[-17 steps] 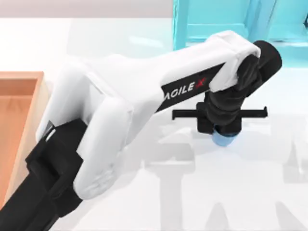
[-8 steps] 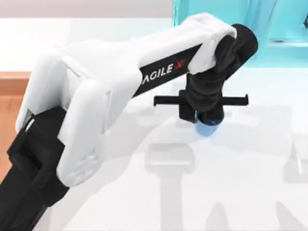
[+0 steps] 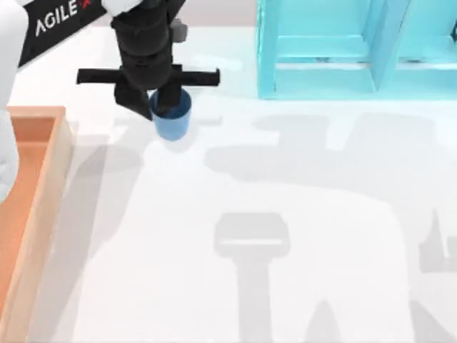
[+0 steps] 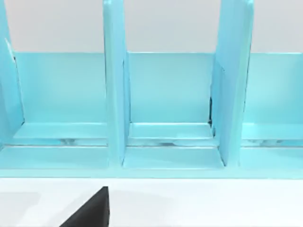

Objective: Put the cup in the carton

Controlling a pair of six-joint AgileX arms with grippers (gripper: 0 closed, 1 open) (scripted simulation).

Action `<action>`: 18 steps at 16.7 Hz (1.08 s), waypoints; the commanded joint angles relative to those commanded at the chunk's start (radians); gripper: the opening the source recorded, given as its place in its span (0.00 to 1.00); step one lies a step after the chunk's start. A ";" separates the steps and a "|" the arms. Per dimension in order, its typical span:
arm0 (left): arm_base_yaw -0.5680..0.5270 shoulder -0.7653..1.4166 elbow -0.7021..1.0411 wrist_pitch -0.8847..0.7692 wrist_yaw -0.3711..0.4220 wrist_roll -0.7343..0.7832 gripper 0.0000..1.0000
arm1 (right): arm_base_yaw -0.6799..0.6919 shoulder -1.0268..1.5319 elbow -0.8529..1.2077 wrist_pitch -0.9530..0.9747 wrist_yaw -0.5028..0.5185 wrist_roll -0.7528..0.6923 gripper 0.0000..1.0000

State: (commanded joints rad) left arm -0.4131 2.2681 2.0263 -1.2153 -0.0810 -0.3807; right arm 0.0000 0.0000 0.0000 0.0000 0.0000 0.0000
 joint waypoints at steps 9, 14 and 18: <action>0.392 -0.222 -0.195 -0.076 0.051 0.389 0.00 | 0.000 0.000 0.000 0.000 0.000 0.000 1.00; 0.687 -0.397 -0.333 -0.117 0.076 0.678 0.00 | 0.000 0.000 0.000 0.000 0.000 0.000 1.00; 0.795 -0.467 -0.397 -0.146 0.103 0.785 0.00 | 0.000 0.000 0.000 0.000 0.000 0.000 1.00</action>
State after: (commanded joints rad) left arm 0.3816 1.8014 1.6289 -1.3618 0.0223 0.4047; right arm 0.0000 0.0000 0.0000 0.0000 0.0000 0.0000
